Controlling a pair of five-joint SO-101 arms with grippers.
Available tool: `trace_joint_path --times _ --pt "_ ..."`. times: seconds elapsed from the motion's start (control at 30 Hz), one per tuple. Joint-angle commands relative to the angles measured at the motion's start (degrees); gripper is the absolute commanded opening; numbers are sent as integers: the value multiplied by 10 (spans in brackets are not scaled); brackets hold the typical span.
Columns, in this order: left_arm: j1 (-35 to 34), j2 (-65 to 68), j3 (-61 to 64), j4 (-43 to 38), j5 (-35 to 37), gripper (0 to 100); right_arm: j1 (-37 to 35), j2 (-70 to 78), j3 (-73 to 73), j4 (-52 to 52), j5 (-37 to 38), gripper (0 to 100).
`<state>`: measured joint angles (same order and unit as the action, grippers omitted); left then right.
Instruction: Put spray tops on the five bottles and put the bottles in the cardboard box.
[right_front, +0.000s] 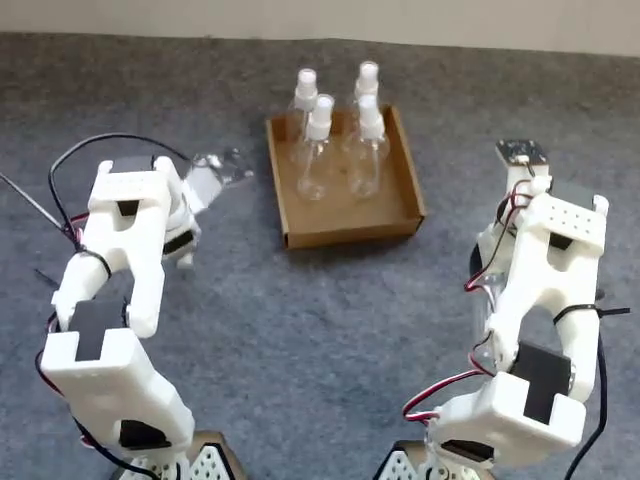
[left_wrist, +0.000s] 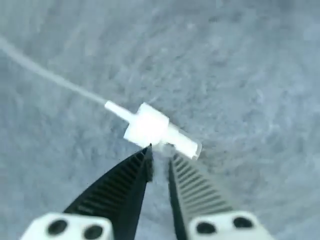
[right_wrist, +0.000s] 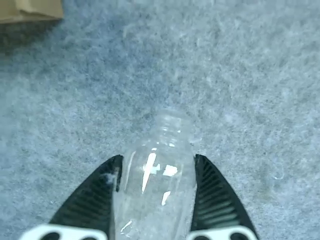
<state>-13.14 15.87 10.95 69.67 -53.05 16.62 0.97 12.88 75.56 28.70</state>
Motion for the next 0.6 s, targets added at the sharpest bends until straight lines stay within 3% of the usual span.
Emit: trace_joint_path --times 0.0,0.13,0.27,0.5,0.57 --pt "2 -3 -2 21 178 20 -6 -4 -27 -8 -1 5" --pt "13 -4 -7 22 307 21 -6 -4 -27 -7 -2 5" --pt "15 -35 -33 23 375 24 -3 -4 -27 -7 -1 5" --pt "22 -136 -60 22 275 27 -3 -6 -27 -7 -1 5" --pt "22 -147 -72 23 271 70 -6 -6 -27 -7 -1 5"
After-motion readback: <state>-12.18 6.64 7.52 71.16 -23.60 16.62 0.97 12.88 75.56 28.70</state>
